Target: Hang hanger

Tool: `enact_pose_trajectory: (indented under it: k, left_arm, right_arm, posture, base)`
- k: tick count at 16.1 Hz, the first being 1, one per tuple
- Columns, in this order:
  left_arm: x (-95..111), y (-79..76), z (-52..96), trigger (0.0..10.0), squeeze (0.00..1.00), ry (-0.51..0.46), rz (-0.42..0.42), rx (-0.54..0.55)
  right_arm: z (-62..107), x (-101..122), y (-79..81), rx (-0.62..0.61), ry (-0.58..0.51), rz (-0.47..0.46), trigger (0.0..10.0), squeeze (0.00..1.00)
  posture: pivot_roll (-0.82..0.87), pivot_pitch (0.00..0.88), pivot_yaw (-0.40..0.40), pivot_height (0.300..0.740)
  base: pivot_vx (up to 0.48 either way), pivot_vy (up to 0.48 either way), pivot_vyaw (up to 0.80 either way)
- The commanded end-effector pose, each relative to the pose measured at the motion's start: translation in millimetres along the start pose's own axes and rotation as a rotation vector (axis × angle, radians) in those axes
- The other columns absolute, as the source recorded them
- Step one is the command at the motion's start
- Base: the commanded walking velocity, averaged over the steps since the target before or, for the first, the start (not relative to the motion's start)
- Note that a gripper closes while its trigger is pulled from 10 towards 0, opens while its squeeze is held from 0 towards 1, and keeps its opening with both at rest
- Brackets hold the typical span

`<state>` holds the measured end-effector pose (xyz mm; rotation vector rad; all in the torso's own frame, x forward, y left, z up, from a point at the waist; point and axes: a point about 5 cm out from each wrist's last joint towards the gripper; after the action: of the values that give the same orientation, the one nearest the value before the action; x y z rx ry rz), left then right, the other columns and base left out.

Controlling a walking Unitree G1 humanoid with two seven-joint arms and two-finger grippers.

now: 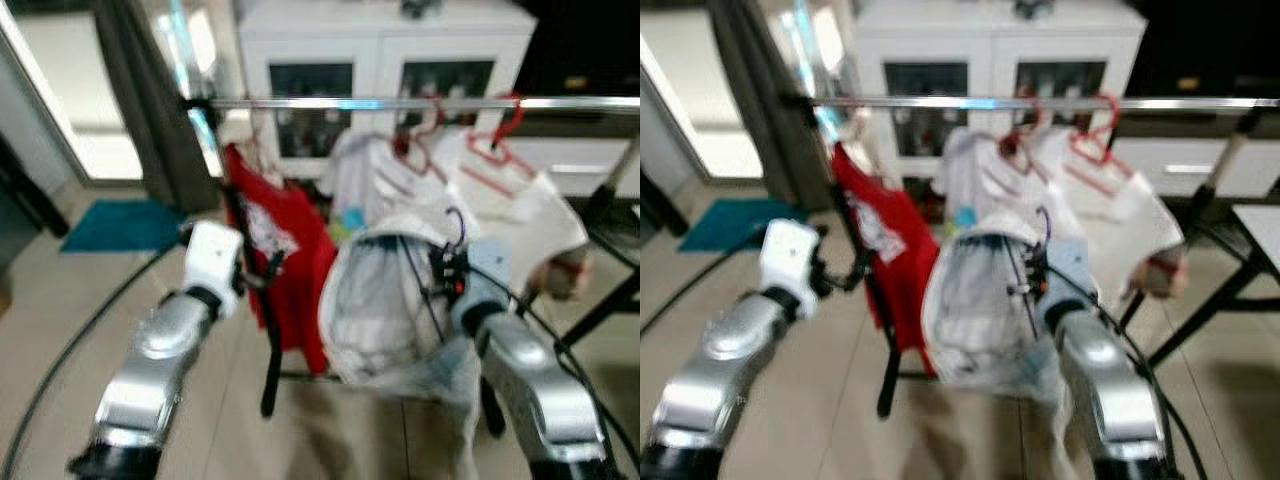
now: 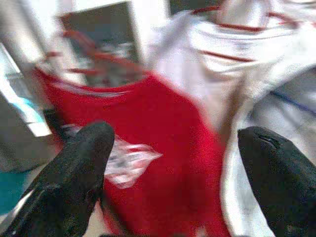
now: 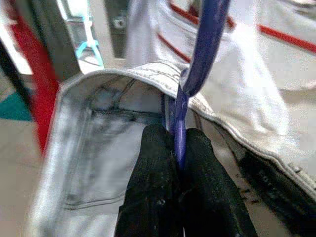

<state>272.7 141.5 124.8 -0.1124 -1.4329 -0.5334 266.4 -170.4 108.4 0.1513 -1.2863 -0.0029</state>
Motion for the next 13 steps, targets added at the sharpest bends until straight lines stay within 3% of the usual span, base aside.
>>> enact_pose_trajectory:
  k: [1, 9, 13]
  left_arm:
    - [3, 5.5, 2.7, 10.0, 0.0, -0.005, -0.022, 0.007]
    - [3, 3.8, 4.6, 10.0, 0.0, -0.003, -0.041, -0.018]
    - [4, 2.0, 10.3, 10.0, 0.0, -0.01, -0.049, -0.041]
  right_arm:
    - [0.7, 18, 4.5, 0.015, -0.083, 0.003, 10.0, 0.0]
    - [2.0, 24, 7.7, 0.026, -0.133, 0.027, 10.0, 0.0]
    - [12.0, 20, 12.4, 0.135, -0.095, 0.082, 10.0, 0.0]
  posture:
    - [0.05, 0.0, 0.051, 0.74]
    - [0.05, 0.0, 0.057, 0.74]
    - [0.05, 0.0, 0.056, 0.74]
  base:
    - [0.409, 0.0, 0.0]
    - [0.412, 0.0, 0.0]
    - [0.166, 0.0, 0.0]
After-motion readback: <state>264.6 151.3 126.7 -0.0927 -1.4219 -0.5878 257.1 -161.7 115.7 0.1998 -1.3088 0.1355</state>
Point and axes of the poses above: a point about 5 cm out from each wrist's last joint towards the gripper, its own z axis pointing back from the gripper into the wrist, its own x axis along the axis of the wrist's last joint, y = z × x, and after that the axes turned 8 degrees about -z, right-handed
